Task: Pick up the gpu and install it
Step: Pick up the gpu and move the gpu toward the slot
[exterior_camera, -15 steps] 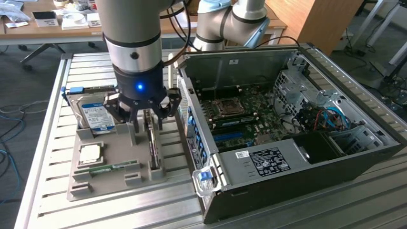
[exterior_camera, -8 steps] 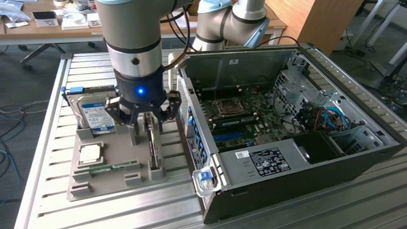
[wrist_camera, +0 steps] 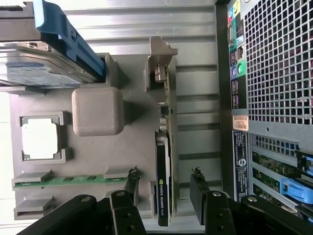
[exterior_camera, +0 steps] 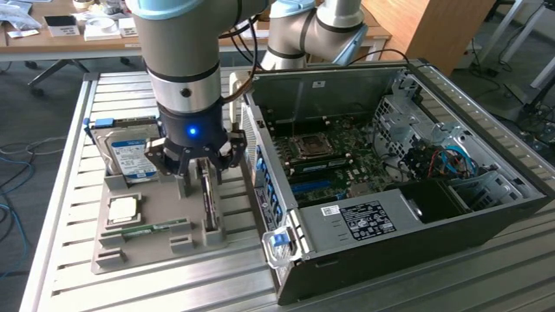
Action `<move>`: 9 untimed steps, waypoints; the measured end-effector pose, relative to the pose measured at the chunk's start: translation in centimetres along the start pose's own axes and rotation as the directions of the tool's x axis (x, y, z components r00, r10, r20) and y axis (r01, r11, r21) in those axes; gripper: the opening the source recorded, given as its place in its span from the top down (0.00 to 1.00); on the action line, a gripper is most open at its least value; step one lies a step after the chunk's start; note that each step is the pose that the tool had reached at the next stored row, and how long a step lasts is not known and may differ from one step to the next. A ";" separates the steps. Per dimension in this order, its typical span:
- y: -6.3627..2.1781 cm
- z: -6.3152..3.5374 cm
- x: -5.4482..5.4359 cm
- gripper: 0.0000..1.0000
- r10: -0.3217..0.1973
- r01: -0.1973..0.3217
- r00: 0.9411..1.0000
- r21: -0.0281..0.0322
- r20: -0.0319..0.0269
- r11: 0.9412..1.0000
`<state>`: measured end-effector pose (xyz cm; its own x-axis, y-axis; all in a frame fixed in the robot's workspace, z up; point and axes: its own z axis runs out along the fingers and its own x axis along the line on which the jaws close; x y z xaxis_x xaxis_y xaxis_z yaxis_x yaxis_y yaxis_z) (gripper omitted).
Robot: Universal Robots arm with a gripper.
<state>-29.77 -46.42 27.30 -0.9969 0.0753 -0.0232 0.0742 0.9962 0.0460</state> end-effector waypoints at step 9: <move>-0.04 0.76 0.0 0.45 0.000 0.000 1.000 0.000 0.000 1.000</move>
<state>-29.77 -46.42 26.54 -0.9969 0.0753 -0.0230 0.0742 0.9962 0.0458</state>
